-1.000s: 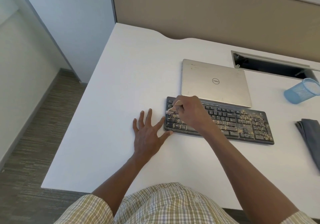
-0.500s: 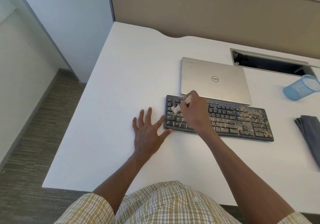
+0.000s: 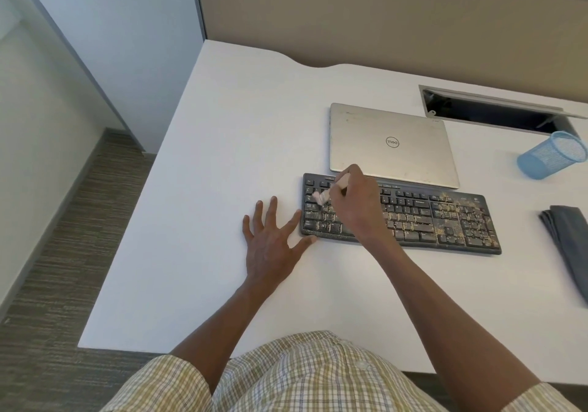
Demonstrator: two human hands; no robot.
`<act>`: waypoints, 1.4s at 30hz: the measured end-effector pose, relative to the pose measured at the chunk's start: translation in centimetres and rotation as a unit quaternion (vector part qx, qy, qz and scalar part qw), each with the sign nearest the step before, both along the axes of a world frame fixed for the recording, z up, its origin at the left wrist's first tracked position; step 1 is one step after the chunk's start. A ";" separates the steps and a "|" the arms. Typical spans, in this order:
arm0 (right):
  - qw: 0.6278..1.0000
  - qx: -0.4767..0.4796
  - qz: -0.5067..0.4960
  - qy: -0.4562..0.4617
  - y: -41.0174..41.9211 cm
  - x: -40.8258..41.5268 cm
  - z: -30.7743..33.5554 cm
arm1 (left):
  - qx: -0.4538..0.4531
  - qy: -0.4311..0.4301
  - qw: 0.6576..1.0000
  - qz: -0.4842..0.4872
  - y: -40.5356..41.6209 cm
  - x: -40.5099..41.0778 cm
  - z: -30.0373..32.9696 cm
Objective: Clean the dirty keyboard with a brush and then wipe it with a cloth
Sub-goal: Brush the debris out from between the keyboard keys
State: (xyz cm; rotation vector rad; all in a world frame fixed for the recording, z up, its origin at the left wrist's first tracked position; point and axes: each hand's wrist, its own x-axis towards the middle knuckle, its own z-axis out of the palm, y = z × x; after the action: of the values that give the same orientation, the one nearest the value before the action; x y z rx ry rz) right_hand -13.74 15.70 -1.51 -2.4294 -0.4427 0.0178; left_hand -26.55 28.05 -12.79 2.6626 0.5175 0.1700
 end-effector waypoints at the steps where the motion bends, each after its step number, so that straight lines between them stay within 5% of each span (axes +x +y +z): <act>1: 1.000 -0.007 0.005 0.008 -0.1 0.0 0.1 | 0.001 0.000 1.000 0.000 0.0 0.0 0.0; 9: 0.980 -0.022 0.195 -0.001 0.0 0.4 1.3 | 0.004 -0.001 1.000 -0.003 0.1 0.0 0.0; 13: 0.973 -0.081 0.210 -0.055 -0.9 1.0 2.1 | 0.000 -0.003 1.000 -0.001 0.0 0.0 0.0; 20: 0.975 -0.022 0.221 -0.008 -0.1 0.3 1.1 | 0.005 0.005 1.000 -0.004 0.0 0.0 0.1; 24: 0.977 -0.075 0.194 -0.038 -2.0 1.0 0.7 | -0.004 0.007 1.000 -0.001 0.0 0.0 0.1; 29: 0.981 0.000 0.195 -0.015 -0.9 0.4 1.5 | -0.007 0.008 1.000 -0.002 0.0 0.0 0.1; 33: 0.983 -0.040 0.176 -0.021 -1.6 0.4 1.4 | -0.006 0.007 1.000 -0.004 0.0 0.0 0.2; 38: 0.999 0.033 -0.003 -0.010 -1.9 1.3 1.8 | -0.002 -0.007 1.000 -0.002 0.0 0.0 0.0; 42: 0.999 0.018 -0.033 -0.037 -0.9 0.3 0.3 | 0.006 -0.009 1.000 -0.003 0.1 -0.1 -0.3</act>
State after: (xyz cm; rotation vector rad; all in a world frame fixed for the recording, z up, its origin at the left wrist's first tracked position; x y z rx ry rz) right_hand -13.44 14.80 -1.22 -2.4131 -0.3922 -0.1085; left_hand -26.60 28.13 -13.05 2.6718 0.5044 0.1962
